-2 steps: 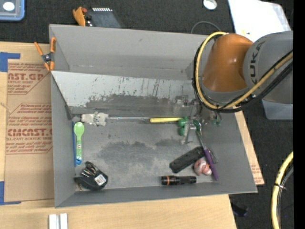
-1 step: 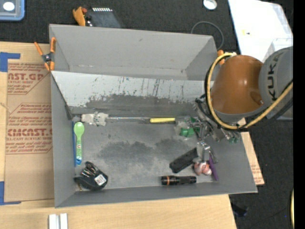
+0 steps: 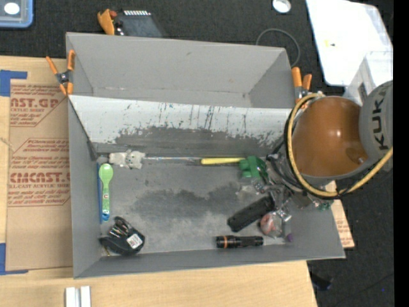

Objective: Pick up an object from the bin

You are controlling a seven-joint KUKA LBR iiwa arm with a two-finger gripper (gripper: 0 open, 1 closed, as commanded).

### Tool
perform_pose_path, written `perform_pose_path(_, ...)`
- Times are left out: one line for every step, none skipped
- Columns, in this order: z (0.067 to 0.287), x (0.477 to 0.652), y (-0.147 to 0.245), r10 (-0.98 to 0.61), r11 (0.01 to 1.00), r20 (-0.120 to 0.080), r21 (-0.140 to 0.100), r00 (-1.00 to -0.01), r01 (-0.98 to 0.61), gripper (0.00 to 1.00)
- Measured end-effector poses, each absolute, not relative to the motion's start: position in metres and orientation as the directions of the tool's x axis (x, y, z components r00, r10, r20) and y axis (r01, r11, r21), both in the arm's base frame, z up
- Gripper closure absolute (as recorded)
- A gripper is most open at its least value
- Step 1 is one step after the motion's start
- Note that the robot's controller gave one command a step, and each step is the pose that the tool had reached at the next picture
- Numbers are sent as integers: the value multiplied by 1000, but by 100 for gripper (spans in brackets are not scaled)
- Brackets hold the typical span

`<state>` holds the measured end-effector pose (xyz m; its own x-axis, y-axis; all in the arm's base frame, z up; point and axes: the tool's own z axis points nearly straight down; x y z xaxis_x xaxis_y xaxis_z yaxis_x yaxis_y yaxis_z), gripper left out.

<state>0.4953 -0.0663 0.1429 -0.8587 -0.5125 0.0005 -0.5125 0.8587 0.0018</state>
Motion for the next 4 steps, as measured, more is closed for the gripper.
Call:
perform_pose_path(139, 479, -95, -661, 751, 2, 2, -751, -661, 0)
perform_pose_path(66, 505, -112, -601, 799, -1, 5, -799, -601, 0)
perform_pose_path(70, 528, -102, -760, 650, -8, -6, -650, -760, 100)
perform_pose_path(70, 528, -102, -760, 650, -8, -6, -650, -760, 100)
